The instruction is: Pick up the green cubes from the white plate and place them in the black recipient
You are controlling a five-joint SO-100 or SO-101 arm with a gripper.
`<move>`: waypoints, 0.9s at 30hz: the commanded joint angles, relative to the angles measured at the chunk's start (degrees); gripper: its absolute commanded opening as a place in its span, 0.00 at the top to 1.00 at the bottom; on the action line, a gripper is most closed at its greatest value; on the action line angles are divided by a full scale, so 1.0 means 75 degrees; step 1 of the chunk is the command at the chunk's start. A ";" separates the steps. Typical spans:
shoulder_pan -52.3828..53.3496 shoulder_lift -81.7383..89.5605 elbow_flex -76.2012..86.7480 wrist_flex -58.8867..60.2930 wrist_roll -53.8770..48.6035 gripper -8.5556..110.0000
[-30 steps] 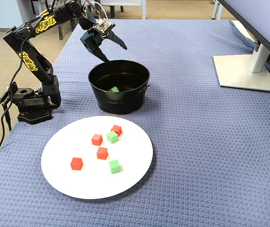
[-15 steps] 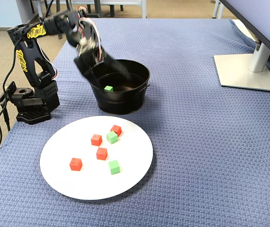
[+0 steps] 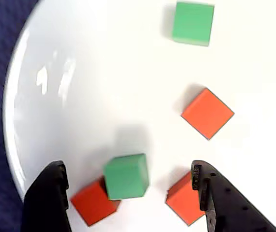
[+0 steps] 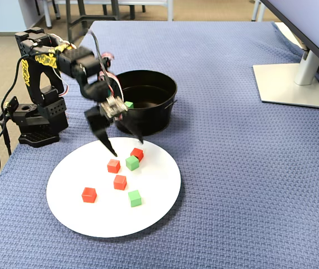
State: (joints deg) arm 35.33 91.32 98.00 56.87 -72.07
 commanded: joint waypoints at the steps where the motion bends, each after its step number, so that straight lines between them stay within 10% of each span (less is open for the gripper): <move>1: -0.0082 -0.0129 0.0047 -0.0398 -0.0223 0.71; 27: -0.0949 -0.1676 -0.0117 -0.0973 -0.0012 0.69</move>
State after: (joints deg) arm 30.23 76.73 97.38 48.87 -73.30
